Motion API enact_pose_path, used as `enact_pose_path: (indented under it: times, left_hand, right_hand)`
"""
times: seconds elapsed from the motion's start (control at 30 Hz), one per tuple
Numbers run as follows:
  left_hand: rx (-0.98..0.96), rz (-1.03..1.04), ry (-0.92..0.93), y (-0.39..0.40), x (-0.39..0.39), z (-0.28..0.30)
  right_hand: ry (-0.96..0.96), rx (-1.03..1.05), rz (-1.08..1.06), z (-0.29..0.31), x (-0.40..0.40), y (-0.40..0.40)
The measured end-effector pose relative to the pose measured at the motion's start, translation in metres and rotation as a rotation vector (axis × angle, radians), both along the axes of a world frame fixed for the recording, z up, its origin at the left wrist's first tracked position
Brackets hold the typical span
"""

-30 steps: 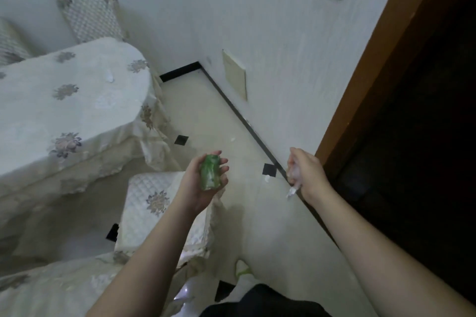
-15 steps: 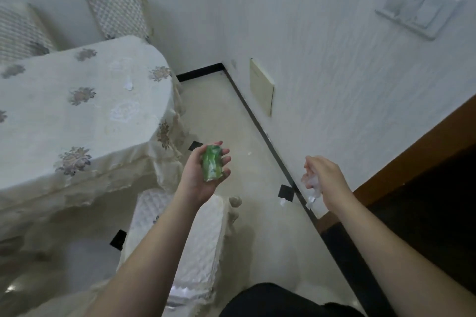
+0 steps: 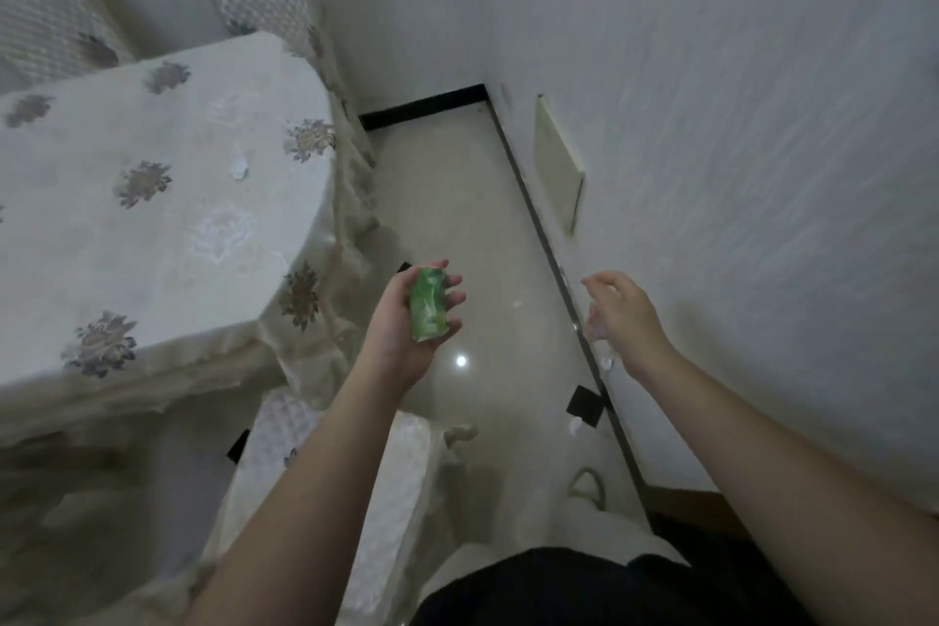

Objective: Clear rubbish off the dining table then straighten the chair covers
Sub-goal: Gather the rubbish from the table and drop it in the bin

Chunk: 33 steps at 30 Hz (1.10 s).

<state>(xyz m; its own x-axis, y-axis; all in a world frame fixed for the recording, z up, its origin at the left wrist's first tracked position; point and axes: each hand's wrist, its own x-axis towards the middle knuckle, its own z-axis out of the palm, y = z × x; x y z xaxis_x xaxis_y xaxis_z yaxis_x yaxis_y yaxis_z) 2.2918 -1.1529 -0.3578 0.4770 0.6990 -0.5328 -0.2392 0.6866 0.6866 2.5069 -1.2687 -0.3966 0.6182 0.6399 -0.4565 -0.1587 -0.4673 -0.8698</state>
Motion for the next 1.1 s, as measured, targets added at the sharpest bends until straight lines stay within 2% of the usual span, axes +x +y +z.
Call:
enact_pose_path:
  times: [0.17,0.33,0.53,0.77,1.0,1.1]
  left_hand:
    - [-0.005,0.049,0.006,0.031,0.014,-0.023]
    - [-0.109,0.063,0.053,0.065,0.026,-0.105]
    - [-0.200,-0.041,0.126,0.103,0.058,-0.218]
    - [-0.220,-0.123,0.230,0.133,0.087,-0.377]
    - [-0.240,-0.281,0.339,0.115,0.102,-0.542]
    - [-0.283,-0.316,0.383,0.101,0.094,-0.608]
  right_hand:
    - [0.056,-0.015,0.023,-0.029,0.013,0.050]
    - [0.015,-0.144,0.011,-0.106,0.024,0.079]
    - [-0.005,-0.242,-0.083,-0.218,0.038,0.085]
    - [-0.038,-0.436,-0.125,-0.414,0.047,0.071]
    - [0.038,-0.735,0.119,-0.627,0.054,0.011]
    - [0.071,-0.861,0.091,-0.699,0.056,-0.001]
